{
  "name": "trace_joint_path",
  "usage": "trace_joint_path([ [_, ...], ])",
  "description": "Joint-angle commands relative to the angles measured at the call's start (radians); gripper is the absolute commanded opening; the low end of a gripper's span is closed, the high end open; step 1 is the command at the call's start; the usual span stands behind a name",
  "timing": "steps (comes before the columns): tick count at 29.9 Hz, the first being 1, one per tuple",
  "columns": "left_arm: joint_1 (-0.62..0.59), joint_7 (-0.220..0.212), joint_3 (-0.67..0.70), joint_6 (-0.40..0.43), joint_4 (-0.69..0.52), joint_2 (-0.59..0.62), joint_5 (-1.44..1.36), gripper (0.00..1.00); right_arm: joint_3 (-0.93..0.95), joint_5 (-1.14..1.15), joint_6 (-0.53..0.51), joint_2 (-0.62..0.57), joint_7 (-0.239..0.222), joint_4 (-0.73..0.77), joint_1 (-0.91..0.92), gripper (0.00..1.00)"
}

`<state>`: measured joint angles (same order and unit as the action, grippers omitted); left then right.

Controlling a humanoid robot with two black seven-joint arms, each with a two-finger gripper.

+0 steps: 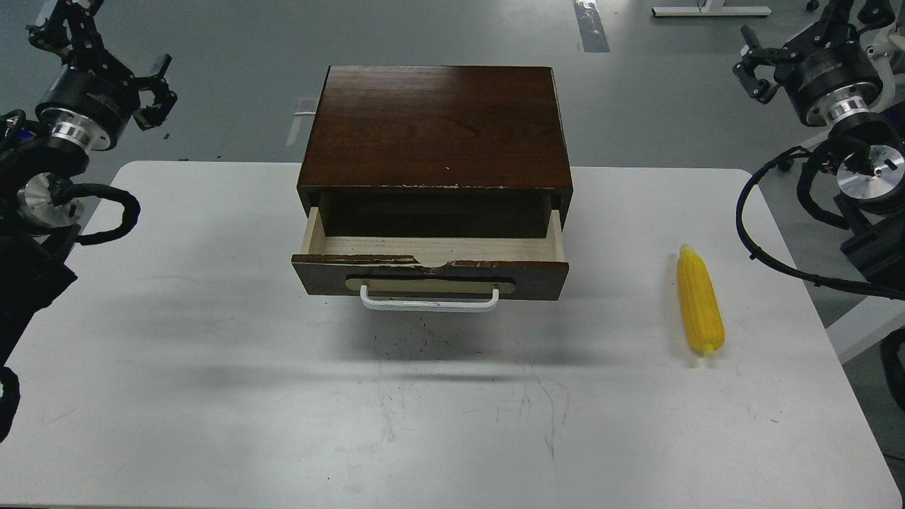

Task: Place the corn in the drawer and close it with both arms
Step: 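Move the right gripper from rest toward the yellow corn cob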

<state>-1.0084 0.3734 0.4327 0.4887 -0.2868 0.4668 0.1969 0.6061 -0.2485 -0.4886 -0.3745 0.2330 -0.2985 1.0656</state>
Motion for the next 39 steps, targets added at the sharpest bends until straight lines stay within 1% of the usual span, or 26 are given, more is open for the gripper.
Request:
trace_joint_path([
  [1,0.001,-0.002,-0.009,0.000,0.000,-0.004,-0.008,0.98,0.001,0.000,0.000,-0.004,0.000,0.004,0.007,1.00],
  [7,0.001,-0.001,-0.011,0.000,0.000,-0.002,-0.007,0.98,-0.015,0.005,0.018,-0.020,0.000,0.002,0.011,1.00],
  [10,-0.001,-0.001,-0.005,0.000,0.000,0.004,-0.004,0.98,-0.061,0.021,0.038,-0.079,-0.007,-0.002,0.033,1.00],
  [12,-0.009,-0.002,-0.005,0.000,0.000,0.006,-0.002,0.98,-0.188,0.075,0.045,-0.156,-0.011,-0.019,0.111,1.00],
  [13,-0.010,-0.004,-0.005,0.000,0.000,0.004,-0.004,0.98,-0.225,0.090,0.045,-0.171,-0.011,-0.025,0.135,1.00],
  [14,-0.012,-0.002,-0.003,0.000,0.000,0.003,-0.005,0.98,-0.300,0.113,0.045,-0.193,-0.011,-0.040,0.172,1.00],
  [16,-0.012,-0.002,-0.003,0.000,0.000,0.001,-0.005,0.98,-0.374,0.129,0.041,-0.219,-0.011,-0.062,0.206,1.00],
  [18,-0.012,-0.001,0.000,0.000,0.000,-0.004,-0.005,0.98,-0.500,0.176,0.039,-0.299,-0.011,-0.135,0.281,1.00],
  [19,-0.012,-0.001,0.000,0.000,0.000,-0.004,-0.005,0.98,-0.529,0.202,0.041,-0.311,-0.011,-0.157,0.301,1.00],
  [21,-0.012,-0.001,0.001,0.000,0.000,-0.004,0.001,0.98,-0.627,0.352,0.045,-0.349,-0.011,-0.230,0.385,1.00],
  [22,-0.012,-0.001,0.001,0.000,0.000,-0.004,0.001,0.98,-0.628,0.353,0.045,-0.350,-0.011,-0.231,0.386,1.00],
  [24,-0.012,-0.001,0.001,0.000,0.000,-0.004,0.001,0.98,-0.675,0.495,0.056,-0.362,-0.011,-0.274,0.427,1.00],
  [26,-0.009,-0.001,0.000,0.000,0.000,-0.004,-0.004,0.98,-0.707,0.700,0.094,-0.365,-0.011,-0.342,0.445,1.00],
  [27,-0.007,-0.001,-0.002,0.000,0.000,-0.004,-0.007,0.98,-0.710,0.753,0.110,-0.366,-0.009,-0.365,0.447,1.00],
  [28,-0.007,-0.002,-0.005,0.000,0.000,-0.005,-0.007,0.98,-0.713,0.858,0.139,-0.377,-0.008,-0.416,0.445,1.00],
  [30,-0.006,-0.002,-0.008,0.000,0.000,-0.007,-0.007,0.98,-0.712,0.966,0.168,-0.392,-0.009,-0.461,0.444,1.00],
  [31,-0.006,-0.002,-0.008,0.000,0.000,-0.005,-0.007,0.98,-0.712,1.044,0.189,-0.399,-0.014,-0.509,0.436,1.00],
  [32,-0.007,-0.002,-0.008,0.000,0.000,-0.002,-0.008,0.98,-0.720,1.118,0.203,-0.400,-0.032,-0.555,0.430,1.00],
  [33,-0.007,-0.002,-0.008,0.000,0.000,-0.001,-0.007,0.98,-0.724,1.143,0.203,-0.400,-0.049,-0.576,0.427,1.00],
  [34,-0.010,-0.002,-0.008,0.000,-0.002,0.003,-0.008,0.98,-0.744,1.166,0.203,-0.400,-0.096,-0.603,0.427,1.00],
  [37,-0.013,-0.002,-0.006,0.000,-0.002,0.006,-0.008,0.98,-0.796,1.167,0.202,-0.396,-0.181,-0.628,0.427,1.00],
  [39,-0.013,-0.002,-0.006,0.000,-0.002,0.007,-0.007,0.98,-0.839,1.167,0.202,-0.389,-0.193,-0.627,0.419,1.00],
])
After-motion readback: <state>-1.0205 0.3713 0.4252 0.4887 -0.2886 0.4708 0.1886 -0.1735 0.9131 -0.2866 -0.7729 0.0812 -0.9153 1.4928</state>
